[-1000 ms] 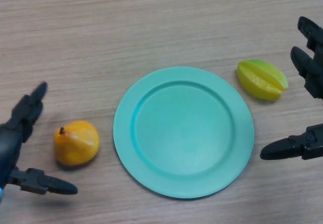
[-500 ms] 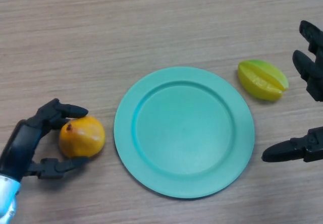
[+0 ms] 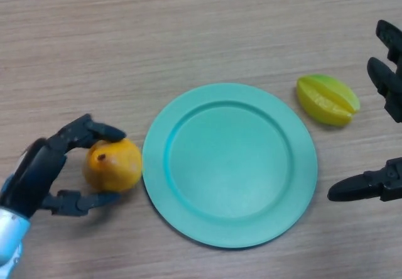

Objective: Pick up the yellow pear and place it on the plate

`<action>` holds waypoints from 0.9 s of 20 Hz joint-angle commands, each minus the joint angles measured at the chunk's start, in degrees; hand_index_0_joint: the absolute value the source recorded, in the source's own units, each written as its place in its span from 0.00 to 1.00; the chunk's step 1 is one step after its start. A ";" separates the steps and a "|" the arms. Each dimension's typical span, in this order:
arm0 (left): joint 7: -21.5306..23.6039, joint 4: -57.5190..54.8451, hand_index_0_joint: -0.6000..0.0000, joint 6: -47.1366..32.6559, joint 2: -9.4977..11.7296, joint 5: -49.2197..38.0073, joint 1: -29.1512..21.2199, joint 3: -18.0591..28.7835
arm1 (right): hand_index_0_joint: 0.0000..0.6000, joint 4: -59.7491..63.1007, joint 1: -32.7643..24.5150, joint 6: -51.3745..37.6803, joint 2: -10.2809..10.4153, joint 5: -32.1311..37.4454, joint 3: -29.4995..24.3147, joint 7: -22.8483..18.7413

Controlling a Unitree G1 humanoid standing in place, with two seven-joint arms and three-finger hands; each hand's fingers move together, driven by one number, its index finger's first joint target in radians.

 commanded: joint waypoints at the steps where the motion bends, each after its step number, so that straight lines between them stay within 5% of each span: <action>1: -0.77 -8.59 0.00 0.57 1.20 -6.51 -0.89 3.50 | 0.00 -3.63 -1.54 -7.00 -2.08 -1.94 -3.98 -0.72; 11: -6.49 -11.87 0.00 13.67 -7.35 -8.20 -6.38 -8.09 | 0.00 -5.33 -0.38 -6.13 -1.66 -1.01 -4.90 -0.62; 16: -3.41 -6.20 0.00 12.60 -10.11 -8.61 -11.16 -11.43 | 0.00 -6.49 -0.50 -5.59 -1.74 0.27 -5.96 -1.17; 18: 1.76 -4.00 0.00 12.25 -10.37 -6.96 -13.08 -12.74 | 0.00 -6.82 -0.10 -5.41 -1.68 0.73 -6.21 -1.10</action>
